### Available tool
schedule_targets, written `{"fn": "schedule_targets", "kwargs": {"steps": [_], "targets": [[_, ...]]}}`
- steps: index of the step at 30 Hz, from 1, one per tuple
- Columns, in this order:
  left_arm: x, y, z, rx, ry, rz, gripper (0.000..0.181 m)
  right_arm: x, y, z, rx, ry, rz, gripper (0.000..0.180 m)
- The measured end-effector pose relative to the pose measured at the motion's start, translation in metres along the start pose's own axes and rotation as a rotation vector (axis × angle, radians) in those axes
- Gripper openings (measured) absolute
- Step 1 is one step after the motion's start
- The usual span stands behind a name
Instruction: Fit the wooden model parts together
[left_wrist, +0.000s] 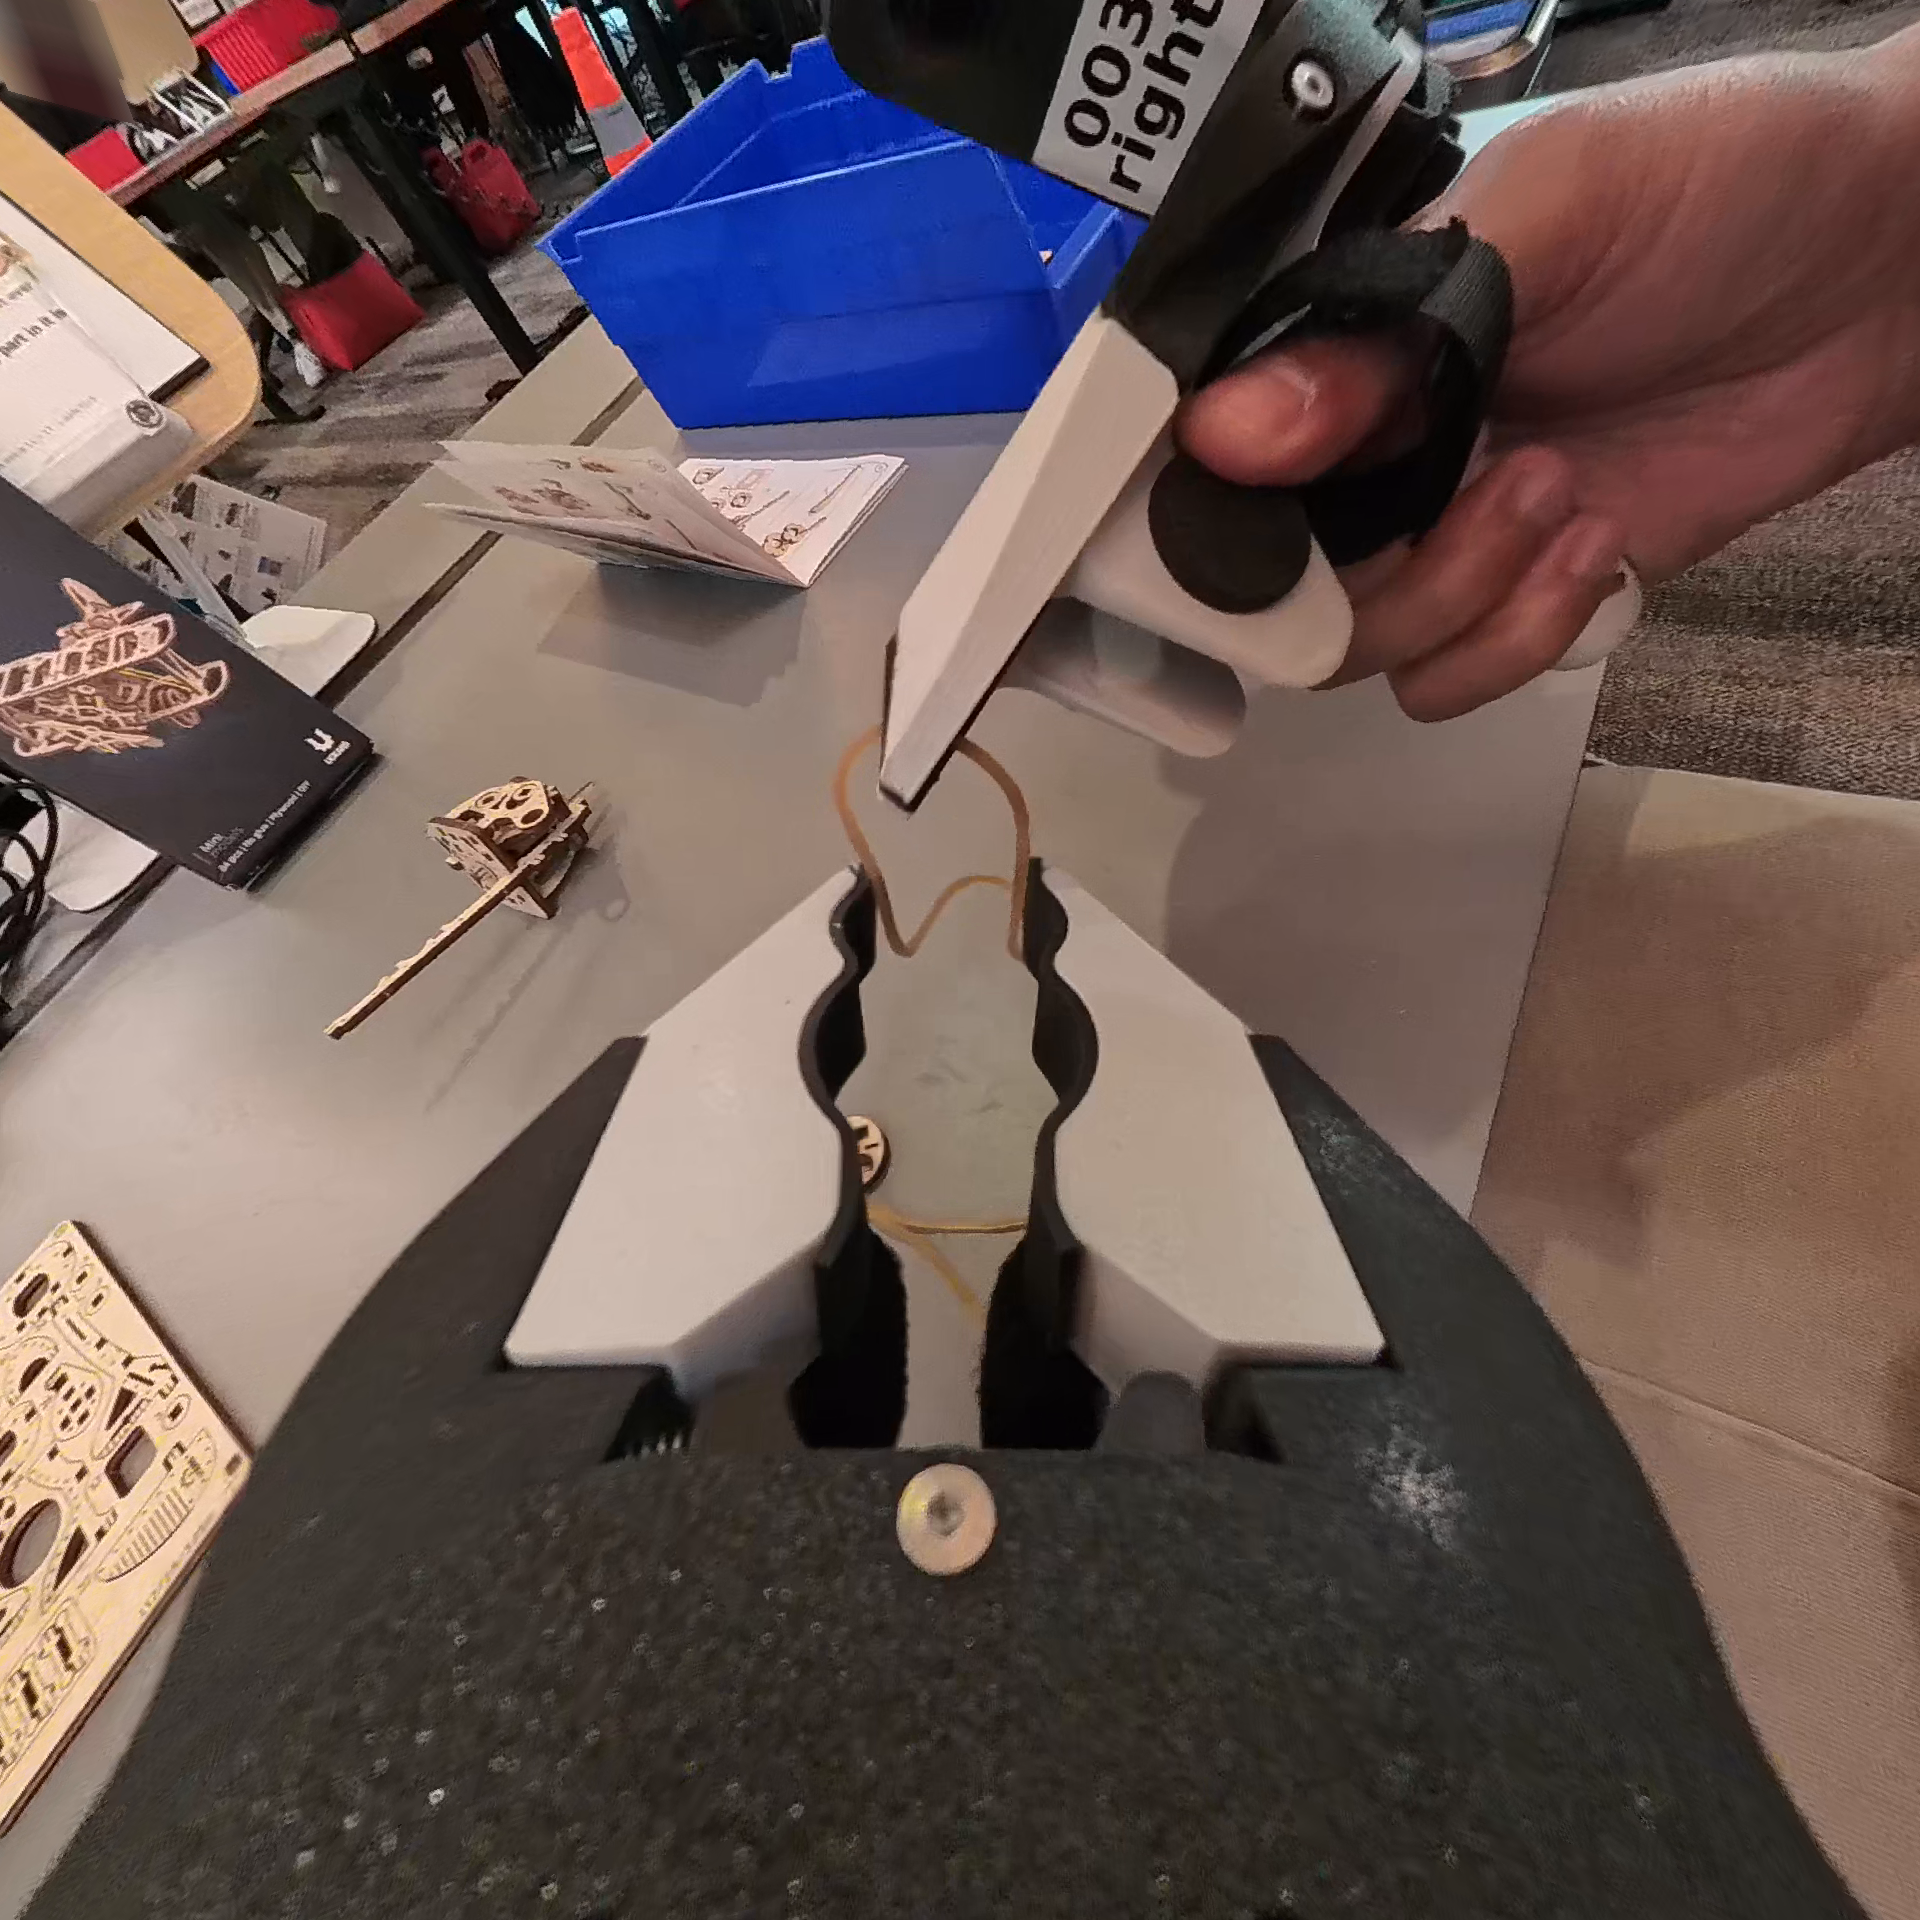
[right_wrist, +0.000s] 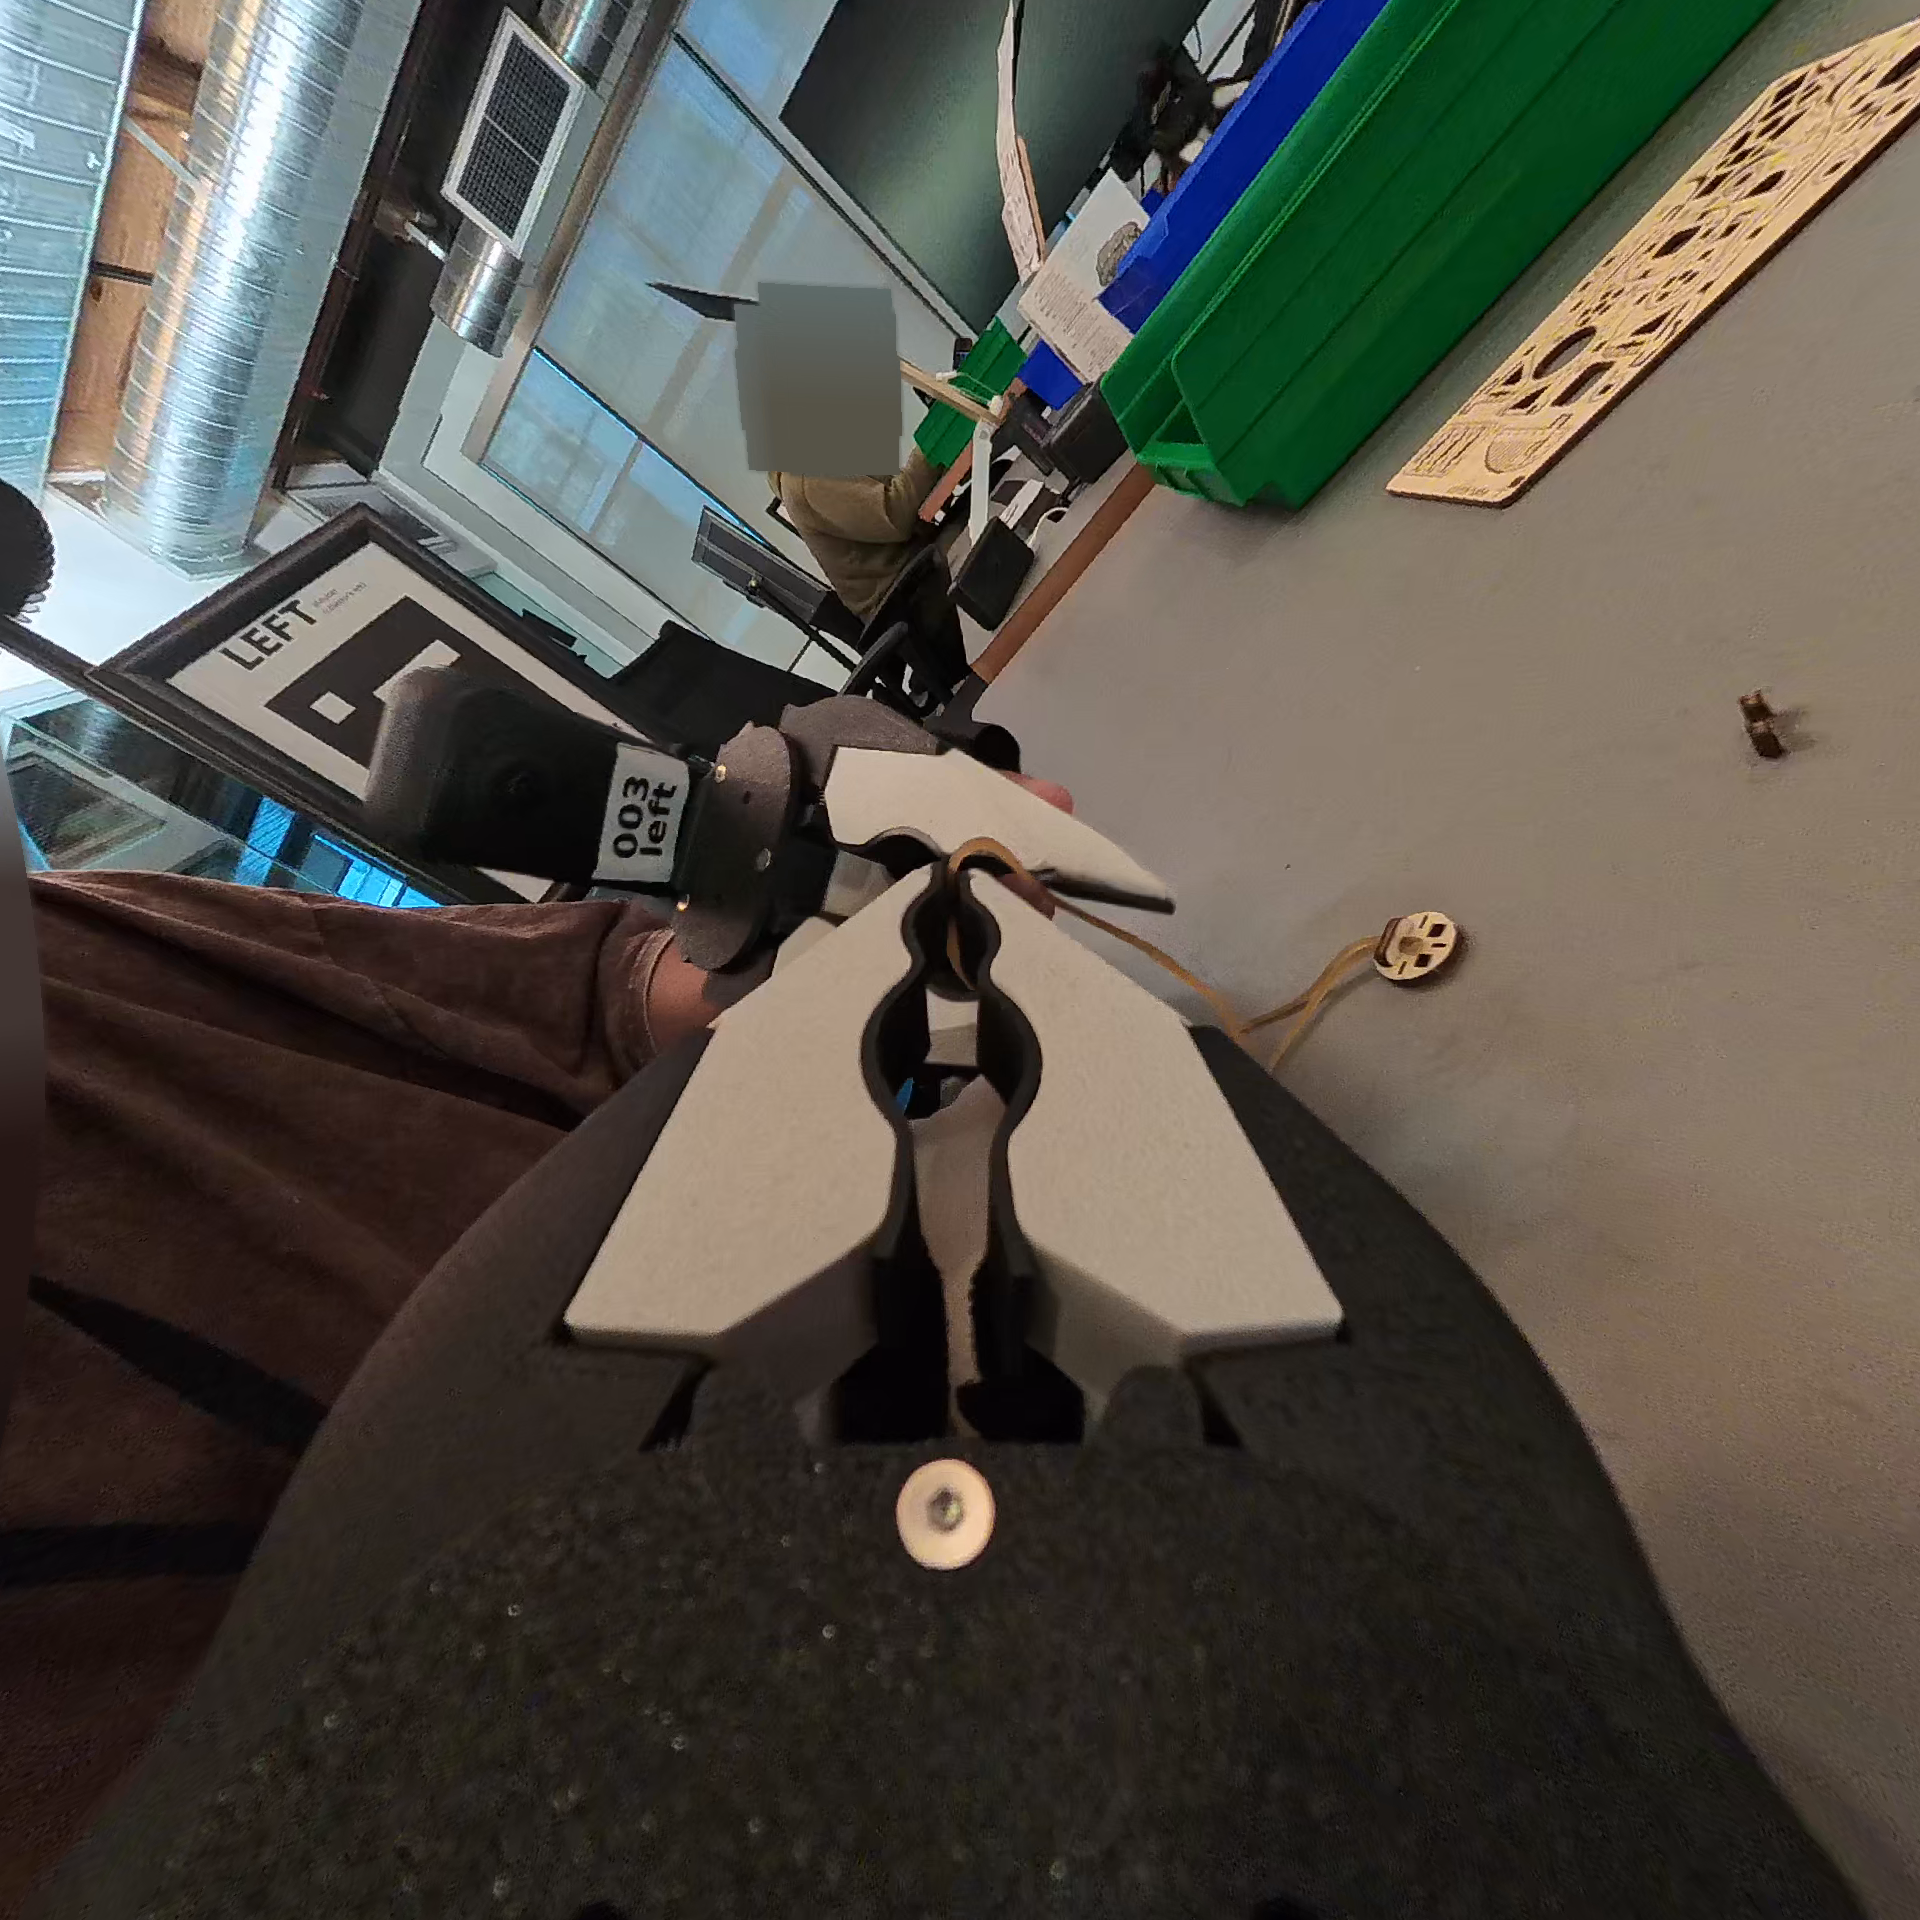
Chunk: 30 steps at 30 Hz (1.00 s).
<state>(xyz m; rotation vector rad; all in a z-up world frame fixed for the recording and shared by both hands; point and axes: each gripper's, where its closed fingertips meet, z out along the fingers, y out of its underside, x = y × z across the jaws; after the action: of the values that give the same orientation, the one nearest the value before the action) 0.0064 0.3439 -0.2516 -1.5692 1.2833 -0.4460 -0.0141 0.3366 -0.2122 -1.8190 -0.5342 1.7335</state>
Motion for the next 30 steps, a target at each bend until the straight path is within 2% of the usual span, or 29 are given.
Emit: {"fn": "schedule_targets", "kwargs": {"steps": [4,23,26,30], "targets": [[-0.001,-0.001,-0.002,0.010,0.007,0.005,0.012,0.007,-0.004,-0.005,0.021,0.032,0.007,0.000],[-0.001,0.000,-0.005,0.015,0.017,0.030,0.000,0.027,-0.007,-0.017,0.041,0.121,0.046,0.000],[-0.001,0.005,-0.007,-0.007,0.032,0.044,0.000,0.033,-0.006,-0.020,0.010,0.163,-0.031,0.002],[0.000,0.014,-0.009,-0.046,0.097,0.021,0.000,0.037,-0.001,-0.027,-0.098,0.257,-0.318,0.027]]}}
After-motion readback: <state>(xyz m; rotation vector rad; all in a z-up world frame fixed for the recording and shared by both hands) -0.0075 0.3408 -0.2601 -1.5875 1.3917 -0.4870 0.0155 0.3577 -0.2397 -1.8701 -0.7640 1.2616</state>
